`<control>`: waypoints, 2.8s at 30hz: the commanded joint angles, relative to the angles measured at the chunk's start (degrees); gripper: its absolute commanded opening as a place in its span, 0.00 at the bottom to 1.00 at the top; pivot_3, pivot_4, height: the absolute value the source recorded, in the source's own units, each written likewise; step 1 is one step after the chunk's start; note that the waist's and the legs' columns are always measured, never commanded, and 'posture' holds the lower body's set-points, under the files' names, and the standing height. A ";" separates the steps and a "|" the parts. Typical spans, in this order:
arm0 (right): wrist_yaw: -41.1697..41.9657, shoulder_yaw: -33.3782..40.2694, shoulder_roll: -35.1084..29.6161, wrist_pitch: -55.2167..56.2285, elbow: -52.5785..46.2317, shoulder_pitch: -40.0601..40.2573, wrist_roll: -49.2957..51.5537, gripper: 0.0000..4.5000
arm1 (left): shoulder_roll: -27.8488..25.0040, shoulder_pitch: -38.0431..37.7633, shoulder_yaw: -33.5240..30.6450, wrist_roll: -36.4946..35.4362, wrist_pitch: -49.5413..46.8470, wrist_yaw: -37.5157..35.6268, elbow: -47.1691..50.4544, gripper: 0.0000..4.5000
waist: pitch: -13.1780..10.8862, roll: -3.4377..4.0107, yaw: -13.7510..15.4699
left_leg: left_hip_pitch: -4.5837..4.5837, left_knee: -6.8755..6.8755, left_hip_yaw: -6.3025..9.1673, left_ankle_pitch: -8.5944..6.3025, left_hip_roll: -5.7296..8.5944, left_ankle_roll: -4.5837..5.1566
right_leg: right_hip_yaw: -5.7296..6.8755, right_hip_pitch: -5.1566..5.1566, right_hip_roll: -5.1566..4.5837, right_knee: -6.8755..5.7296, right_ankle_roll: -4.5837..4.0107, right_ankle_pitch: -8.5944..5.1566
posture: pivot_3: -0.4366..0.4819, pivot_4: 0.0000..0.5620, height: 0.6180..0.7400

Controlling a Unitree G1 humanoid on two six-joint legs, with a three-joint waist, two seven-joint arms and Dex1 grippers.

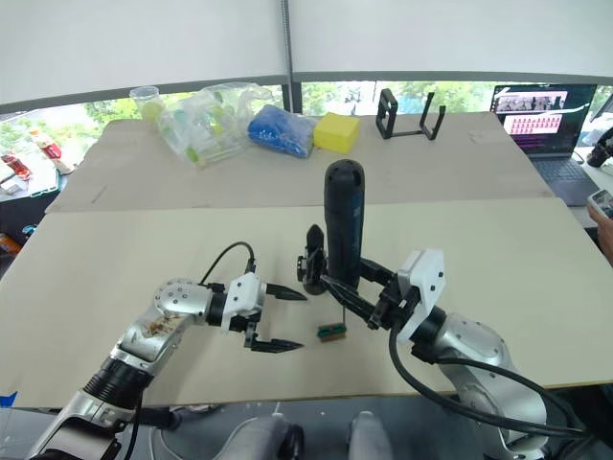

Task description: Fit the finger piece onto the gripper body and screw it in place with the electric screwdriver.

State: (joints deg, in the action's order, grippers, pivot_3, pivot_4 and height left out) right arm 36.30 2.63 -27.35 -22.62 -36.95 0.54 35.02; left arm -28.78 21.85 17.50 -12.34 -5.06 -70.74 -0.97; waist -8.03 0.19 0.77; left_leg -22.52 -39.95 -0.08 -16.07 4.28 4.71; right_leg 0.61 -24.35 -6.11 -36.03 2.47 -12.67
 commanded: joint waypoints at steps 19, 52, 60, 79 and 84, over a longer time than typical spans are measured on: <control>0.40 -0.17 0.41 2.47 -1.80 -0.87 -0.28 0.43 | -0.04 0.17 -0.32 -0.13 1.01 0.34 1.09 1.00 | 0.00 0.00 0.00 | 0.00 0.00 0.00 0.00 0.00 0.00 | 0.00 0.00 0.00 0.00 0.00 0.00 | 0.48 0.27 1.00; 0.80 -0.87 -0.47 0.52 -2.28 -0.35 0.88 0.43 | -0.49 0.14 -0.52 0.08 1.76 -0.10 0.48 1.00 | 0.00 0.00 0.00 | 0.00 0.00 0.00 0.00 0.00 0.00 | 0.00 0.00 0.00 0.00 0.00 0.00 | 0.48 0.27 1.00; 1.26 -0.64 -0.71 0.51 -1.97 0.04 1.11 0.43 | -0.31 0.25 -0.57 0.33 2.24 -0.10 0.05 1.00 | 0.00 0.00 0.00 | 0.00 0.00 0.00 0.00 0.00 0.00 | 0.00 0.00 0.00 0.00 0.00 0.00 | 0.48 0.27 1.00; -0.70 0.81 -0.59 0.48 -3.22 -2.25 1.58 0.43 | 0.14 0.19 -0.51 0.34 2.55 0.00 -0.09 1.00 | 0.00 -0.01 0.00 | 0.00 0.00 0.00 -0.01 0.00 0.01 | 0.00 0.00 0.00 0.01 0.00 0.00 | 0.48 0.27 1.00; -1.20 0.30 -0.32 -0.23 -3.59 -2.89 2.12 0.43 | 0.15 0.34 -0.54 0.39 2.50 0.06 -0.14 1.00 | 0.00 -0.01 0.01 | 0.00 0.00 0.00 -0.01 0.00 0.01 | 0.00 0.00 0.00 0.01 0.00 0.00 | 0.48 0.27 1.00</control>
State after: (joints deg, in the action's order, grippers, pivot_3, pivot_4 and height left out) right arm 35.46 2.56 -28.07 -23.32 -36.76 -1.16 35.17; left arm -28.77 21.84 17.50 -11.43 -3.68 -70.71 -1.45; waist -8.04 0.19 0.77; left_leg -22.52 -39.95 -0.08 -16.07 4.28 4.72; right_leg 0.61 -24.35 -6.12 -36.02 2.47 -12.67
